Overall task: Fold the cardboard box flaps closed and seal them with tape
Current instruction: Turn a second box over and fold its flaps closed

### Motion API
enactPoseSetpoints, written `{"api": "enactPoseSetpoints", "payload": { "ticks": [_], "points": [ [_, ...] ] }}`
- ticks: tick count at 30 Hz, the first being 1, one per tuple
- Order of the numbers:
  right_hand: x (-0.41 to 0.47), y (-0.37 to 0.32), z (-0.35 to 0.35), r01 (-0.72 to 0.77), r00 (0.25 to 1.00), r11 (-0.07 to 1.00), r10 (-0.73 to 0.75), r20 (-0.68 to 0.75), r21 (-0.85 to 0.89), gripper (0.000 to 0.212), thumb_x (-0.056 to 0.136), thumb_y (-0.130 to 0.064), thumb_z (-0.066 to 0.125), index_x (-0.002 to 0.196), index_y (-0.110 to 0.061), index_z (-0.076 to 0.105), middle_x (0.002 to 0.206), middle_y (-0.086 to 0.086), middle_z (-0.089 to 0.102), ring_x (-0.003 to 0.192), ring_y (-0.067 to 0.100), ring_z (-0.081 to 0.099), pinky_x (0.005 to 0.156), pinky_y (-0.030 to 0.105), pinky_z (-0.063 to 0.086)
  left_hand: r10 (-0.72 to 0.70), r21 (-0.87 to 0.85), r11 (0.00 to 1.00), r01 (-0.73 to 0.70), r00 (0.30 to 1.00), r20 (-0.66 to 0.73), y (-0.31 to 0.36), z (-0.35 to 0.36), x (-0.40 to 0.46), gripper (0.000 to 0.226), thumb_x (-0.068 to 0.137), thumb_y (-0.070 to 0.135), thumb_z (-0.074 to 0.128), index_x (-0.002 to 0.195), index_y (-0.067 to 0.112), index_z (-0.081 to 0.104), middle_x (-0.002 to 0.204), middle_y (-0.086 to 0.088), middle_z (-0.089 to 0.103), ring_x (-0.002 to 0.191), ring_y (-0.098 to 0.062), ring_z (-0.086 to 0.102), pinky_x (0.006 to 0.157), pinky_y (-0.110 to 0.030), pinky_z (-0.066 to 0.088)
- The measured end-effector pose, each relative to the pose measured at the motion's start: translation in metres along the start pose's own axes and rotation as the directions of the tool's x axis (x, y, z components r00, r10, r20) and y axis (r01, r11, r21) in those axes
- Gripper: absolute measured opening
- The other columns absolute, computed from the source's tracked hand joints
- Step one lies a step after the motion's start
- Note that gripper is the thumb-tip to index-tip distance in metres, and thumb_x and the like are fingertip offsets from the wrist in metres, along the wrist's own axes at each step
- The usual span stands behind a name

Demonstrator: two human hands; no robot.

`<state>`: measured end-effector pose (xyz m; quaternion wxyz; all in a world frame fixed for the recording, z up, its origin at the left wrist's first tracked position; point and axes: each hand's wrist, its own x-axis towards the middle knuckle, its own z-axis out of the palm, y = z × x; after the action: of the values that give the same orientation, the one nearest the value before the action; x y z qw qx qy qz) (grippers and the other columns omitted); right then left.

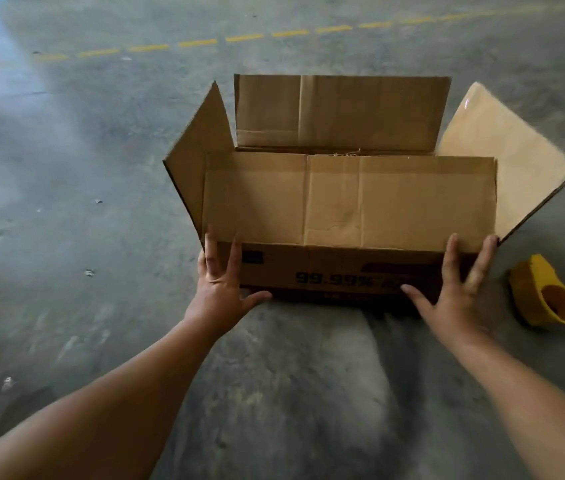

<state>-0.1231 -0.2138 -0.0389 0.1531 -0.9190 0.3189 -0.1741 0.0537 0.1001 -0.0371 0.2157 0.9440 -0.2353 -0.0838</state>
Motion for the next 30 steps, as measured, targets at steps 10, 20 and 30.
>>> {"api": "enactPoseSetpoints", "payload": {
  "ticks": [10,20,30],
  "points": [
    [-0.013,-0.015,0.015,-0.07,0.985,0.991,0.086,0.148,-0.113,0.1,0.081,-0.071,0.045,0.147,-0.039,-0.023,0.148,0.007,-0.044,0.142,0.046,-0.016,0.111,0.062,0.022,0.031,0.066,0.997,-0.035,0.997,0.073,-0.009,0.017,-0.02,0.119,0.073,0.077,0.057,0.138,0.051,-0.039,0.144,0.005,-0.055,0.147,-0.033,-0.027,0.118,-0.055,0.023],
    [0.041,-0.156,-0.004,0.358,0.923,0.933,-0.359,0.136,0.034,0.087,0.087,-0.073,0.029,0.153,-0.03,-0.007,0.162,0.01,-0.007,0.148,0.028,-0.007,0.115,0.051,-0.005,0.198,-0.005,0.977,-0.212,0.921,-0.336,0.017,-0.031,-0.017,0.097,0.09,0.067,0.044,0.144,0.046,-0.032,0.148,0.005,-0.051,0.146,-0.029,-0.026,0.116,-0.064,0.02],
    [0.093,-0.189,-0.021,0.536,0.826,0.828,-0.476,0.3,-0.163,0.082,0.086,-0.07,0.037,0.152,-0.025,0.019,0.152,0.008,0.033,0.142,0.028,0.024,0.116,0.058,0.004,-0.019,-0.494,0.851,-0.18,0.929,-0.37,0.032,-0.128,0.046,0.065,0.103,0.047,0.031,0.159,0.024,0.008,0.165,0.005,0.012,0.144,0.003,0.014,0.121,-0.028,0.016]
  ]
}}
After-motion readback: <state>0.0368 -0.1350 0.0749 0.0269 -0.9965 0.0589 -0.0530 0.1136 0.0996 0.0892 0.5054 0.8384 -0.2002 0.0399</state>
